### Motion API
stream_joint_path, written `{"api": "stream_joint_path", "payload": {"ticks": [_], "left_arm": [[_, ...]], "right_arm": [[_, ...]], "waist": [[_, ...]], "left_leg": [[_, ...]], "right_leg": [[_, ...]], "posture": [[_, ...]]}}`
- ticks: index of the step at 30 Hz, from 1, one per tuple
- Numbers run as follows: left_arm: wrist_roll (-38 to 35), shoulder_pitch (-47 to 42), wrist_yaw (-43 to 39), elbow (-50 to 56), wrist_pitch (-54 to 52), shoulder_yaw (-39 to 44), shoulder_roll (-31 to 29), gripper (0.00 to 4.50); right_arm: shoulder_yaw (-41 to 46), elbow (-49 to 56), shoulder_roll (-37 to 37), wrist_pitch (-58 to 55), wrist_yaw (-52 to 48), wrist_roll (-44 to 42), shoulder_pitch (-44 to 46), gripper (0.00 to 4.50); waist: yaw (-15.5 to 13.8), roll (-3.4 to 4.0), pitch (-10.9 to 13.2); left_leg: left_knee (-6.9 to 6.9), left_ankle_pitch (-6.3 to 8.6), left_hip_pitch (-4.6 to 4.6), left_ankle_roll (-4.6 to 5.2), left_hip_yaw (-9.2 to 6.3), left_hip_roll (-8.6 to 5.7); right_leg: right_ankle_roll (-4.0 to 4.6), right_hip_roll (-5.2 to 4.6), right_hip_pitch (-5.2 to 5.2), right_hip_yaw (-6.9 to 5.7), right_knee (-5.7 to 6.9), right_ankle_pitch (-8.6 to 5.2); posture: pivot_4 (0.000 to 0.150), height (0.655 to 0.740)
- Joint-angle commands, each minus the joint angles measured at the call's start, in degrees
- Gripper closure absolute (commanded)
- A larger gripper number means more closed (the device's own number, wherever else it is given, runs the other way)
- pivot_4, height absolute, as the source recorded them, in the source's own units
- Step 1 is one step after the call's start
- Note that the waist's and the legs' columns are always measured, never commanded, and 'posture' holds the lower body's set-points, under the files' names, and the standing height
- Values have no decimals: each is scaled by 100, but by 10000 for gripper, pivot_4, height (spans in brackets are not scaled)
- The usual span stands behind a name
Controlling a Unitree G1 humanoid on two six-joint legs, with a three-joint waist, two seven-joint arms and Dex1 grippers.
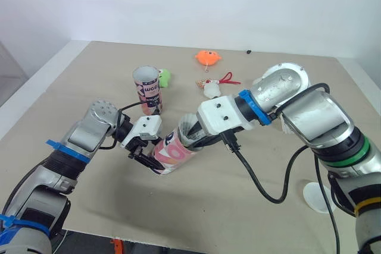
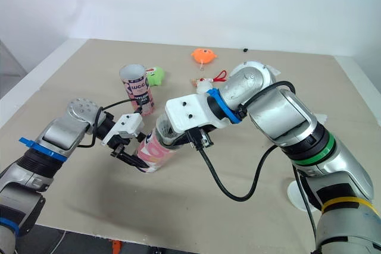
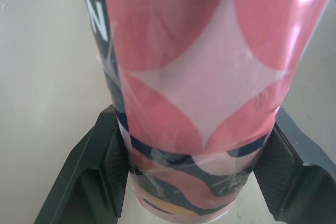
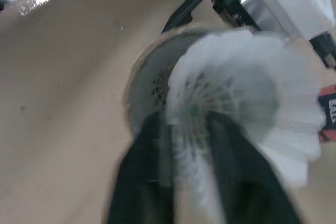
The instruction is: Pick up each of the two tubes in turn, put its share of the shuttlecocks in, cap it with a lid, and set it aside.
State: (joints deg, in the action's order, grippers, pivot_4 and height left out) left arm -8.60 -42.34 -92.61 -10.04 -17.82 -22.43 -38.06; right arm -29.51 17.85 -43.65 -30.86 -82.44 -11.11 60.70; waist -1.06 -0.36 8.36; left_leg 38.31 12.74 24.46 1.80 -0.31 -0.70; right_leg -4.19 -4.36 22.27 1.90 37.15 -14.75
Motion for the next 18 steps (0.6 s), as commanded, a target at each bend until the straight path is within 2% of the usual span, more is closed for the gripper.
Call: {"api": "stream_joint_path", "payload": {"ticks": [1, 2, 7, 15, 16, 17, 18], "left_arm": [[145, 106, 12, -137, -43, -276, 111, 16722], [150, 102, 12, -149, -34, -278, 117, 16722], [153, 97, 12, -179, -12, -283, 134, 16722], [167, 117, 13, -171, -12, -263, 143, 16722], [164, 127, 16, -162, -20, -257, 141, 16722], [160, 142, 18, -148, -29, -253, 137, 16722], [157, 164, 21, -129, -33, -248, 128, 16722]], "right_arm": [[291, 35, 48, -274, -221, -355, 143, 16599], [384, -1, 34, -368, -256, -445, 175, 15337], [1093, -264, -109, -830, -464, -1124, 322, 15337], [1832, -96, -356, -1566, -437, -2069, 155, 15337], [1811, -125, -271, -1643, -190, -1995, 107, 17744], [1694, -139, -181, -1742, 87, -1834, 43, 17744], [1579, -129, -109, -1870, 326, -1730, -17, 24886]], "waist": [[0, 0, 0], [0, 0, 0], [-1, 0, 0], [-2, 1, 1], [-2, 1, 1], [-2, 1, 1], [-2, 1, 1]], "left_leg": [[0, 0, 0, 0, 0, -1], [0, 0, 1, 0, -1, -2], [1, 0, 0, 0, -6, -3], [1, 0, 1, 0, -9, -2], [1, 0, 1, 0, -9, -2], [1, 0, 1, 0, -9, -2], [1, 0, 1, 0, -9, -2]], "right_leg": [[-1, -1, 0, 0, 0, 0], [-1, -2, 0, 0, 0, 1], [-3, -3, -4, -2, -1, 2], [1, -9, -3, -7, -1, 0], [1, -9, -3, -7, -1, 0], [2, -9, -3, -7, -1, 0], [6, -13, -3, -6, -2, -1]], "posture": [[1500, 7400], [1500, 7400], [1500, 7400], [1500, 7400], [1500, 7400], [1500, 7400], [1500, 7400]]}}
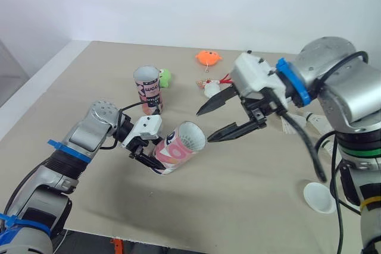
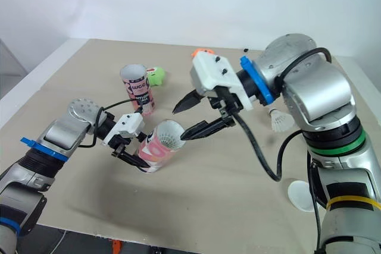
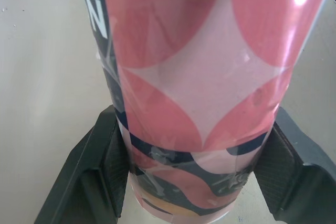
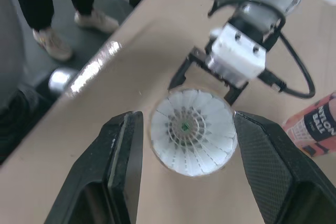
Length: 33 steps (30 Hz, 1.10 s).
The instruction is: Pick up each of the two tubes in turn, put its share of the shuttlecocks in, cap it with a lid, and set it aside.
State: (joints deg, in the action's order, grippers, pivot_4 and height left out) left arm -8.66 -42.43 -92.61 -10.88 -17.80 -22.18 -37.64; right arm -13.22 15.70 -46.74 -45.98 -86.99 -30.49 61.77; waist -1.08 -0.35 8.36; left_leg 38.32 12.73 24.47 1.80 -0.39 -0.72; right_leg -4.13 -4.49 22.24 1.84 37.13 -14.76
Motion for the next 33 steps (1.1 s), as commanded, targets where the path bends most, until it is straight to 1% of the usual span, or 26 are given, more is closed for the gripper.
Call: {"api": "stream_joint_path", "payload": {"ticks": [1, 2, 3, 4, 5, 6, 12, 15, 21, 26, 33], "left_arm": [[161, 188, 24, -33, -39, -269, 80, 16722], [161, 198, 24, -29, -36, -266, 73, 16722], [164, 203, 25, -26, -34, -263, 68, 16722], [167, 205, 26, -24, -36, -260, 67, 16722], [170, 206, 29, -22, -37, -257, 67, 16722], [172, 209, 32, -15, -40, -254, 65, 16722], [162, 240, 41, 40, -71, -226, 20, 16722], [171, 244, 45, 36, -73, -214, 13, 16722], [167, 222, 63, 9, -74, -207, 29, 16722], [138, 302, 130, 100, -124, -175, -6, 16722], [142, 358, 190, 157, -183, -93, -17, 16722]], "right_arm": [[-195, 158, 244, -402, 904, 283, -218, 26019], [-288, 222, 259, -424, 956, 301, -274, 29119], [-402, 240, 290, -409, 992, 356, -302, 33669], [-480, 231, 329, -396, 1014, 397, -311, 36721], [-541, 198, 375, -403, 1045, 429, -297, 38846], [-621, 164, 415, -387, 1064, 474, -286, 44250], [-1199, 88, 560, -270, 871, 689, -129, 44250], [-1763, -190, 773, -339, 815, 1008, 207, 44250], [-2639, -1204, 1657, -445, 764, 1533, 975, 44250], [-2924, -1675, 2137, -586, 618, 1662, 1247, 44250], [-2936, -1750, 2345, -724, 482, 1687, 1203, 44250]], "waist": [[1, -1, 0], [1, 0, 0], [1, -2, -1], [1, -2, -1], [0, 0, 0], [0, 0, 0], [5, 0, 0], [34, 2, 1], [52, 7, 4], [64, 6, 3], [69, 6, 3]], "left_leg": [[0, 0, 0, 0, 1, 0], [0, 0, 0, 0, 1, 0], [0, 0, 2, 0, 0, -1], [0, 0, 2, 0, -1, 0], [0, 0, 4, 0, -2, 0], [0, 0, 9, 0, 0, -4], [-1, 0, 11, 0, -4, -9], [-2, 0, 11, 0, -8, -7], [-1, -2, 10, -3, -15, -7], [-1, -6, 11, -10, -32, -9], [-11, -10, -6, -16, -35, 16]], "right_leg": [[9, -1, 0, 0, 0, -5], [23, -2, 0, 0, 0, -13], [25, -4, 3, 0, 0, -13], [26, -5, 3, -1, 0, -14], [27, -5, 3, -2, 0, -14], [26, -9, 9, -2, 0, -14], [1, -10, 9, -8, -1, 0], [1, -5, 10, -12, 0, 0], [-1, 2, 8, -18, 4, 2], [-1, 10, 6, -26, 11, 1], [26, 41, 5, -28, 26, -6]], "posture": [[1500, 7400], [1500, 7400], [1500, 7400], [1500, 7400], [1500, 7400], [1500, 7400], [1500, 7400], [1500, 7400], [1500, 7400], [1500, 7400], [1500, 7400]]}}
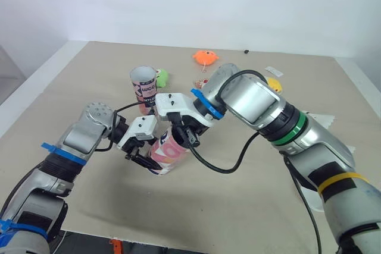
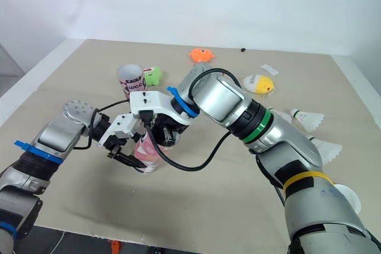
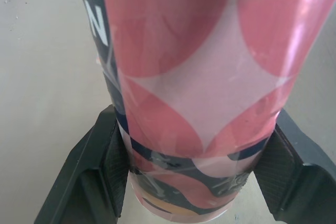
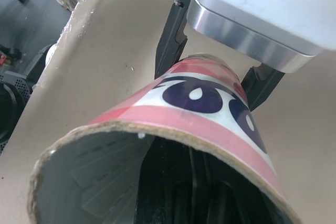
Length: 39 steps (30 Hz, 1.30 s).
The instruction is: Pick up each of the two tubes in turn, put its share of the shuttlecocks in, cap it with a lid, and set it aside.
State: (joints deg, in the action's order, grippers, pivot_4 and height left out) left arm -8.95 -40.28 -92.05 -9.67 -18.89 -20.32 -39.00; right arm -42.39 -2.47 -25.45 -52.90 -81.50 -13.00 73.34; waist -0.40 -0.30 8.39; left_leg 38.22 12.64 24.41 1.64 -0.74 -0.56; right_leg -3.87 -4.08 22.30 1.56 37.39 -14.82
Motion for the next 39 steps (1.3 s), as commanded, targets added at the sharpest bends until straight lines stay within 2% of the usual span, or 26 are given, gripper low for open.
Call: {"api": "stream_joint_path", "payload": {"ticks": [1, 5, 10, 14, 18, 22, 27, 34, 39], "left_arm": [[173, 144, 142, 34, -77, -271, 120, 16722], [148, 160, 162, 57, -90, -240, 138, 16722], [19, 219, 227, 103, -49, -121, 250, 16722], [-97, 287, 244, 152, -19, -26, 375, 16722], [-410, 403, 275, 297, 79, 158, 650, 16722], [-780, 543, 392, 430, 250, 398, 1069, 16722], [-837, 622, 635, 73, 850, 448, 1585, 16722], [-548, 392, 869, -1541, 2497, 414, 2440, 16722], [-429, 320, 737, -2338, 3065, 340, 2731, 16722]], "right_arm": [[25, 42, 176, -16, -111, -69, 53, 44250], [743, -170, -142, -157, -445, -476, 229, 44250], [1336, 484, -1277, -309, -899, -920, -177, 44250], [1987, 611, -1637, -731, -634, -1332, -317, 44250], [3022, 932, -2150, -1270, -277, -1805, -751, 44250], [4371, 1975, -2780, -1514, 372, -2190, -1919, 44250], [5897, 3106, -2904, -1716, 1483, -2297, -3606, 44250], [6855, 3659, -3437, -1435, 2170, -1798, -5908, 44250], [7581, 3804, -3652, -1247, 2342, -1625, -6886, 44250]], "waist": [[1, 0, 0], [-14, 3, 3], [-53, 2, 3], [-26, 11, 8], [-75, 12, 9], [-137, 1, 15], [-120, -5, 25], [-116, -5, 33], [-109, -4, 34]], "left_leg": [[-2, 0, -2, 0, 0, 3], [-9, -11, -4, -18, -9, 5], [-8, -15, 16, -26, -39, -21], [-14, -14, 17, -24, -31, -31], [-19, -15, 27, -24, -51, -32], [-13, -13, 88, -19, -58, -50], [-23, -11, 115, -17, -44, -50], [-19, -29, 106, -3, -43, -51], [-11, -35, 101, -1, -38, -49]], "right_leg": [[4, 3, 0, 0, 2, -1], [11, 10, 2, -1, 13, -5], [-10, -5, -4, -10, -1, -3], [-15, -27, -2, -14, -9, 0], [-9, -30, -2, -35, -12, -3], [-18, -56, 15, -48, -29, 2], [-13, -60, 61, -42, -13, -2], [-16, -55, 49, -44, -8, 9], [-19, -53, 44, -41, -10, 19]], "posture": [[1500, 7400], [1500, 7400], [1500, 7400], [1500, 7400], [1500, 7400], [1500, 7400], [1500, 7400], [1500, 7400], [1500, 7400]]}}
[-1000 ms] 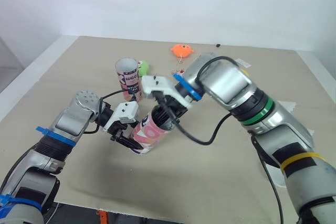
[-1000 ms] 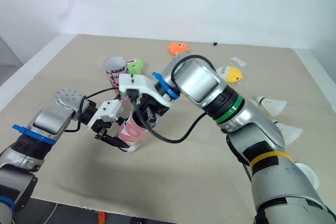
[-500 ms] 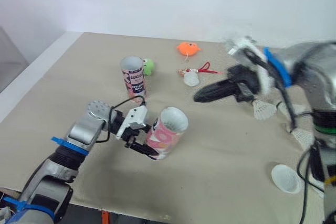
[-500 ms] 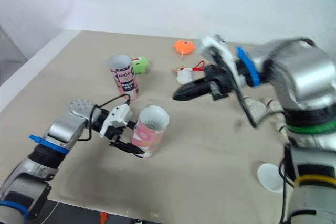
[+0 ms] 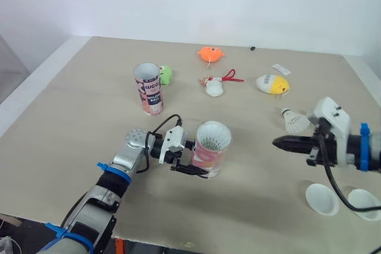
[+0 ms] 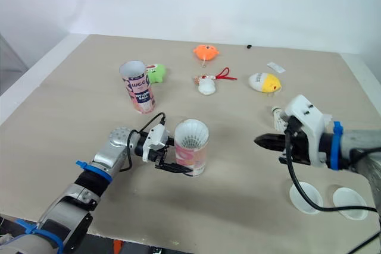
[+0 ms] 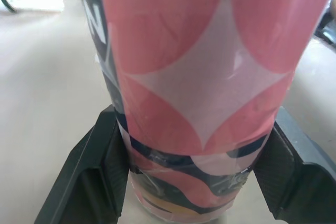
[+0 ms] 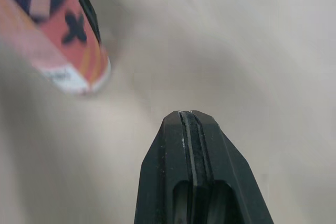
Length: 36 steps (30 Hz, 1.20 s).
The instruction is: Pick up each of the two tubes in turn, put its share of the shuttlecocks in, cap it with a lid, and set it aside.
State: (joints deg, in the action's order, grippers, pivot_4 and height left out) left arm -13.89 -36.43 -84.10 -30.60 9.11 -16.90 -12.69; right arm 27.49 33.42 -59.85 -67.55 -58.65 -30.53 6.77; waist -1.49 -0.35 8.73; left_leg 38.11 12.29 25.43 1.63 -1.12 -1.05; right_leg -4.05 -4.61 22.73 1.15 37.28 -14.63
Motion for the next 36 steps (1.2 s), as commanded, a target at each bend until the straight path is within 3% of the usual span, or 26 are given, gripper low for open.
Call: {"api": "stream_joint_path", "payload": {"ticks": [1, 3, 5, 8, 12, 13, 16, 24, 27, 36], "left_arm": [[80, -45, -90, -316, 305, -19, 123, 16722], [130, 10, -142, -456, 475, -45, 138, 16722], [101, 57, -200, -531, 505, -37, 145, 16722], [104, 184, -169, -507, 607, 24, 61, 16722], [174, 310, -84, -517, 784, 112, -49, 16722], [215, 344, -15, -515, 835, 114, -47, 16722], [225, 456, 165, -362, 889, 149, -59, 16722], [153, 578, 365, 21, 749, 201, -177, 16722], [140, 655, 411, 164, 652, 194, -233, 16722], [83, 725, 353, 512, -97, 127, -502, 16722]], "right_arm": [[762, 212, -246, 266, 64, 175, -398, 44250], [1076, 164, -269, 245, 95, 199, -641, 44250], [1403, 176, -328, 258, -115, 147, -977, 38339], [2039, 431, -430, 185, -670, 53, -1757, 25936], [2179, 213, -550, 1040, -1032, 754, -2924, 7281], [2068, 53, -581, 1332, -1062, 945, -3138, 4417], [1470, -403, -744, 2042, -905, 1360, -3243, 4417], [-399, -2063, -1144, 2953, -556, 1849, -1967, 4417], [-801, -2374, -1165, 3007, -678, 1812, -1646, 4417], [-1401, -2860, -1192, 3231, -983, 1808, -1357, 4417]], "waist": [[-1, 0, 0], [-1, -3, 1], [-1, -2, 1], [-2, -2, 0], [5, -8, 0], [17, -8, 0], [88, -18, 6], [113, -25, 22], [106, -17, 18], [111, -6, 10]], "left_leg": [[0, -2, -2, 2, 0, -1], [0, -2, -16, 3, -5, 1], [-2, -2, -35, 3, -5, 5], [-2, -2, -34, 3, -8, 7], [-6, -1, -38, 3, -11, 17], [-7, -1, -42, 2, -8, 22], [-7, -2, -71, 1, 4, 34], [-13, -17, -121, -12, 11, 60], [-24, -18, -118, -16, 18, 65], [-57, -15, -119, -19, 17, 66]], "right_leg": [[-3, 0, -4, 1, -1, 2], [-5, 4, -27, -1, -12, 3], [-5, 7, -48, -1, -21, 3], [-5, 11, -49, -1, -22, 2], [0, 25, -53, -1, -24, 0], [2, 28, -54, -1, -24, 1], [9, 32, -74, -1, -25, 2], [23, 37, -116, -8, -27, -11], [61, 41, -110, -6, -27, -4], [45, 55, -97, -3, -27, -4]], "posture": [[1500, 7400], [1500, 7400], [1500, 7400], [1500, 7400], [1500, 7400], [1500, 7400], [1500, 7400], [1500, 7400], [1500, 7400], [1500, 7400]]}}
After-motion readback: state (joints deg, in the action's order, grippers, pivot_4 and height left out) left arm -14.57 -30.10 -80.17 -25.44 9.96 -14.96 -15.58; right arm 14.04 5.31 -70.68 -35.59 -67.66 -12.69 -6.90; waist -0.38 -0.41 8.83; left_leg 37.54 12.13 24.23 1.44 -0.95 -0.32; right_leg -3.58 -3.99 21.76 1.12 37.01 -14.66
